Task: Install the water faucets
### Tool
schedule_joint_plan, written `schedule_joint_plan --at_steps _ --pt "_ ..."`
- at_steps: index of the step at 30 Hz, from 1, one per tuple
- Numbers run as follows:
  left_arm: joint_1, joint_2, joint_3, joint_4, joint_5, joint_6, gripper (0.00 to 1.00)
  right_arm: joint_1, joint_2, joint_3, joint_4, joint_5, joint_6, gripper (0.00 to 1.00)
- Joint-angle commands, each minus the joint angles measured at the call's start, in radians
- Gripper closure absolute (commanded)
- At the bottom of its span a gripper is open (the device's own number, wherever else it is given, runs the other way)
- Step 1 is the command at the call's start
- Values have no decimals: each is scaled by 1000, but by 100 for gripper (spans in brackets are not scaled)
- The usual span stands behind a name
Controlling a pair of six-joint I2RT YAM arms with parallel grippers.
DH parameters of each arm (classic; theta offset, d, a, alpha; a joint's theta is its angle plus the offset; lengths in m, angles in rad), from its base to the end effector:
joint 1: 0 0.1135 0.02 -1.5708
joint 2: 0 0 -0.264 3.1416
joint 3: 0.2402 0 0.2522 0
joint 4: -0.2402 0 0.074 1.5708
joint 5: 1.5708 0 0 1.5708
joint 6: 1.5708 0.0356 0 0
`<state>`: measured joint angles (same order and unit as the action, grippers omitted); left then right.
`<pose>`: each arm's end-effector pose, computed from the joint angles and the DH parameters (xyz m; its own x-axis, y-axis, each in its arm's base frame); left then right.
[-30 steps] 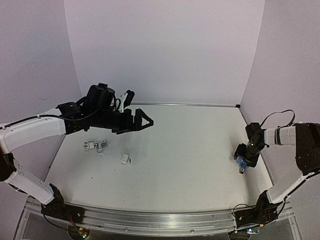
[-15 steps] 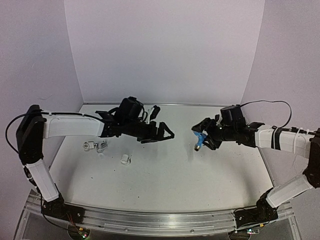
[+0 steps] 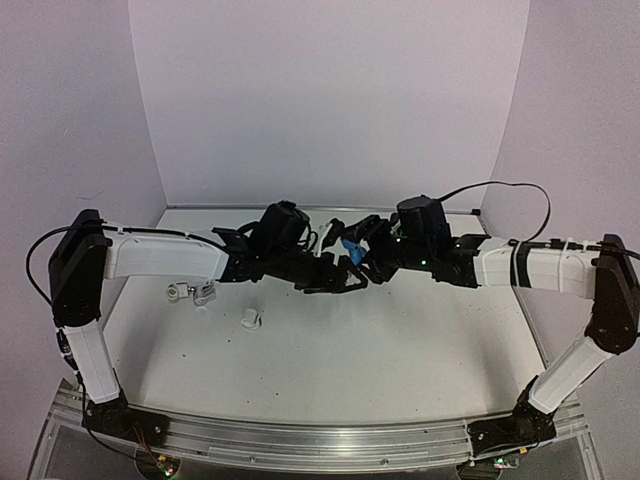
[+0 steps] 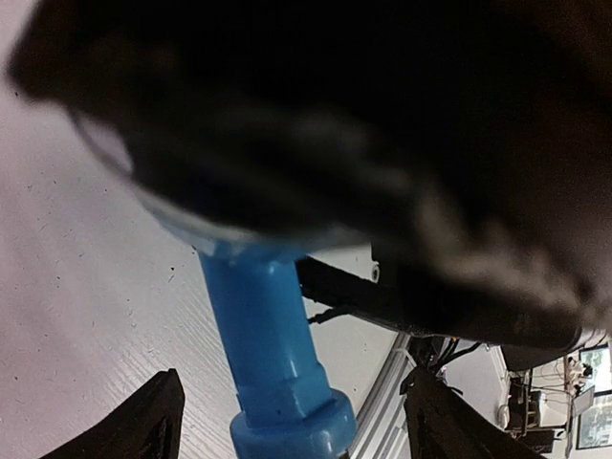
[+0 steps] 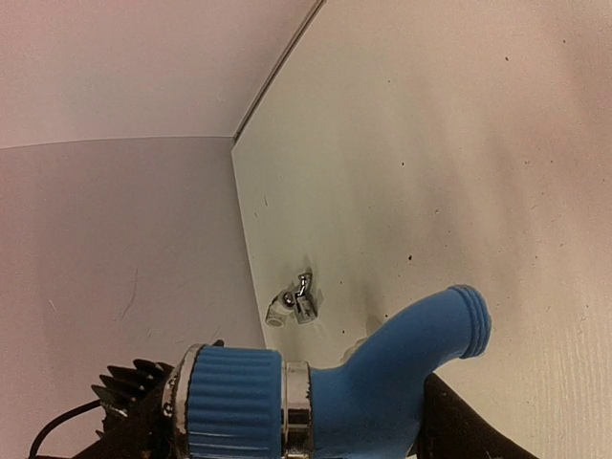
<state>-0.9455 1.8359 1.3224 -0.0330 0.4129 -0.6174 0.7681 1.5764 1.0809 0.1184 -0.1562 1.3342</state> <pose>0.2361 -0.3514 0.2448 -0.7941 0.1941 -0.5759 0.5931 0.4544 -0.6646 0.2601 0.2590 0.2736 -0.8304 0.5330 -0.1622 0.0722 0.3917 0.9173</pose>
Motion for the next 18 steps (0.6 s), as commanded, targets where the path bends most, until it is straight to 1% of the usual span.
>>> schedule_joint_plan --at_steps 1,2,3,6,8,10,11,13,14,15,16,17,18 --pt "-4 -57 1 28 -79 -3 30 25 -2 56 67 38 15 50" --pt "-4 -59 -2 28 -92 -4 37 32 -7 56 66 46 12 50" --pt "-4 -63 -6 29 -106 -6 48 40 -11 58 66 53 8 50" --pt "-3 -86 -22 28 -147 -5 72 56 -10 70 55 44 -9 50" --pt "-3 -113 -35 28 -179 12 86 70 -11 72 40 40 -28 49" --pt "-3 -143 -43 28 -199 37 98 79 -17 61 32 42 -52 48" --pt "-3 -149 -44 28 -201 40 99 79 -18 61 30 42 -59 48" --pt "2 -177 -56 28 -198 62 100 81 -37 57 -9 37 -149 30" --pt "5 -190 -65 28 -190 65 100 81 -47 51 -28 37 -193 17" --pt "10 -205 -76 28 -168 65 100 78 -62 44 -51 41 -242 7" --pt "18 -220 -90 28 -140 66 100 69 -79 38 -75 41 -324 2" --pt "27 -242 -110 28 -109 66 100 57 -101 34 -102 19 -413 2" --pt "31 -255 -121 29 -95 65 100 46 -112 31 -112 -1 -465 2"
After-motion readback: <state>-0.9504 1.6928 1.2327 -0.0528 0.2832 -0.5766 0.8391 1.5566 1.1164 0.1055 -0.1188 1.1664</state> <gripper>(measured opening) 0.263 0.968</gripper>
